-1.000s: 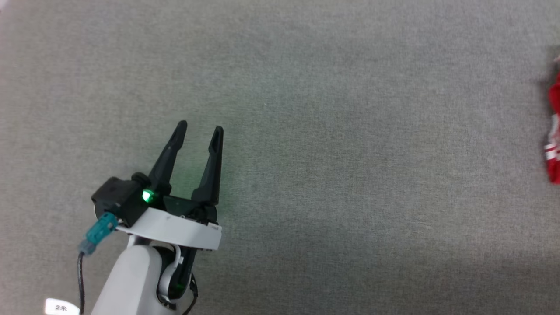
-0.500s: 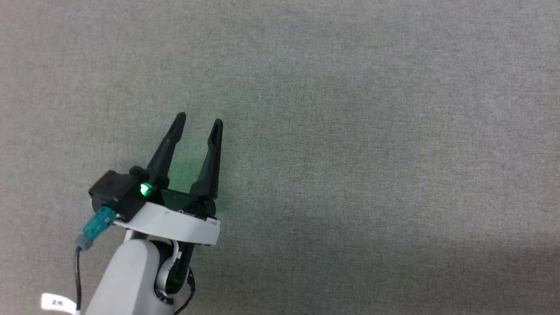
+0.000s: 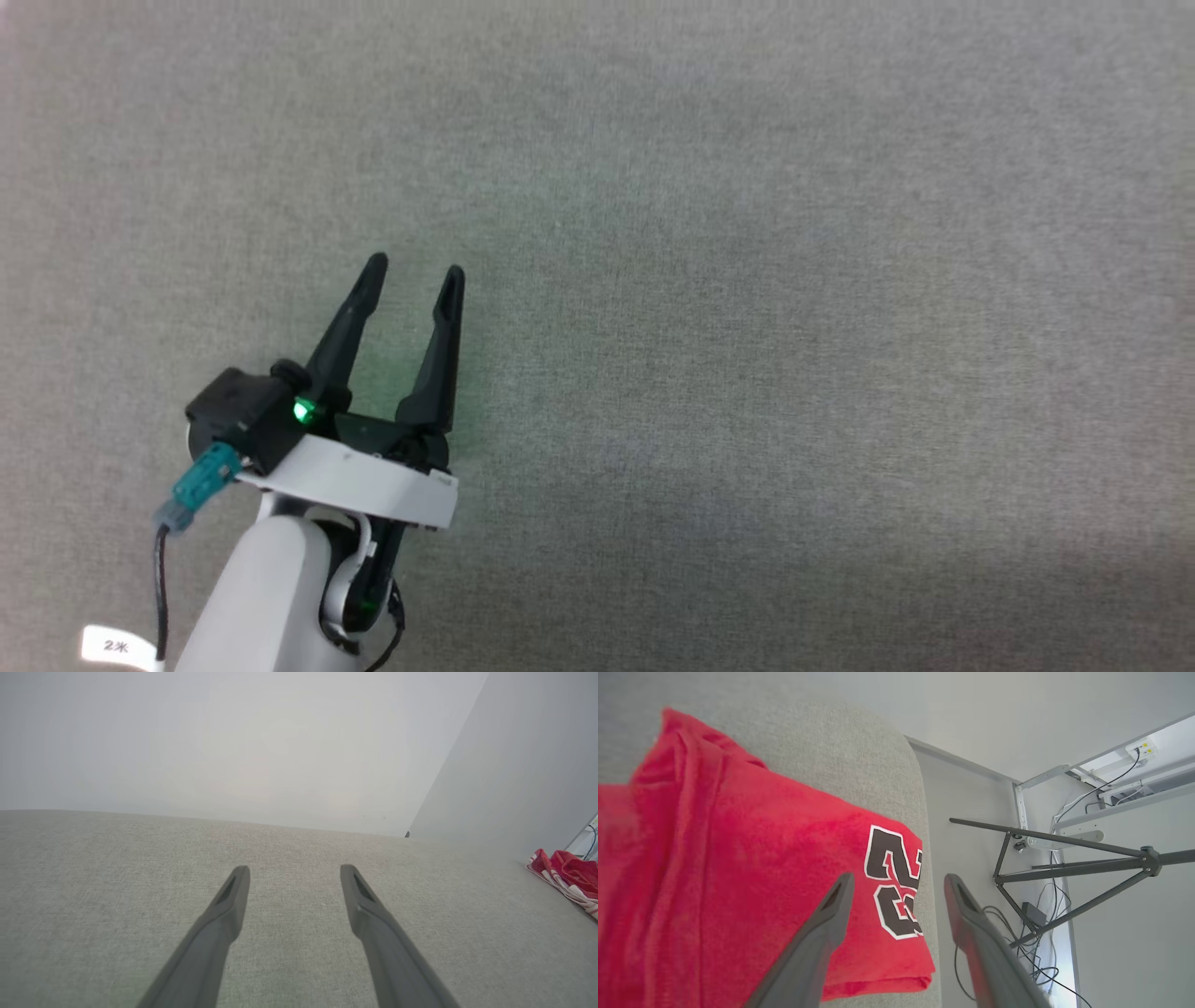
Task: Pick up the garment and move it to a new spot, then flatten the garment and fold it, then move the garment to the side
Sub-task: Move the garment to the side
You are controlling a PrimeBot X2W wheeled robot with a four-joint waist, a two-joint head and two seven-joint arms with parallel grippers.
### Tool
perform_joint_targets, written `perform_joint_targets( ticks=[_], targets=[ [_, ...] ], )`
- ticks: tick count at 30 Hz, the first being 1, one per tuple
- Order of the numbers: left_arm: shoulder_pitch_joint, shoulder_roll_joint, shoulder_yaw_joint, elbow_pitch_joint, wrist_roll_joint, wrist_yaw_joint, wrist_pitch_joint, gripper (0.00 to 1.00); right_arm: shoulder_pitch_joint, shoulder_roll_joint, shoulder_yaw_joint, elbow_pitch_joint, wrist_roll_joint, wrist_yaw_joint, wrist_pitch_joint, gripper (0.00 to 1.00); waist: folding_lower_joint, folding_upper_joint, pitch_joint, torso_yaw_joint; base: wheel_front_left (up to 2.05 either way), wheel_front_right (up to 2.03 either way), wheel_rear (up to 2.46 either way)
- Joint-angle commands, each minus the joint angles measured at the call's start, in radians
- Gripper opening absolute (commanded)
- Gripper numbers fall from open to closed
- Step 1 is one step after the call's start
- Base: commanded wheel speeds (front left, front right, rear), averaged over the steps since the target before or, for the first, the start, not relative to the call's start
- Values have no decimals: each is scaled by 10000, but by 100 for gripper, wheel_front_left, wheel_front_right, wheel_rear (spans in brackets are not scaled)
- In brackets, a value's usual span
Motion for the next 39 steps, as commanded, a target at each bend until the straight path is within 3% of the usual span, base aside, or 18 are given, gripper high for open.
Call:
perform_joint_targets(
  ticks=[1, 19, 26, 39],
  targets=[
    [133, 15, 38, 37, 11, -28, -27, 100, 133, 155, -81, -109, -53, -16, -175, 100, 0, -1, -255, -96, 0, 0, 0],
    [1518, 133, 912, 513, 111, -28, -25, 100, 2077, 3751, -699, -2327, -82, -16, -4102, 100, 0, -1, -2756, -1153, 0, 0, 0],
    [2038, 208, 1233, 660, 280, -28, -25, 100, 3089, 4548, -325, -2692, 248, -16, -5390, 100, 0, -1, -3492, -1428, 0, 0, 0],
    [2898, 143, 1865, 450, 709, -28, -25, 100, 4584, 5249, 504, -2440, 863, -16, -6977, 100, 0, -1, -4199, -1353, 0, 0, 0]
  ],
)
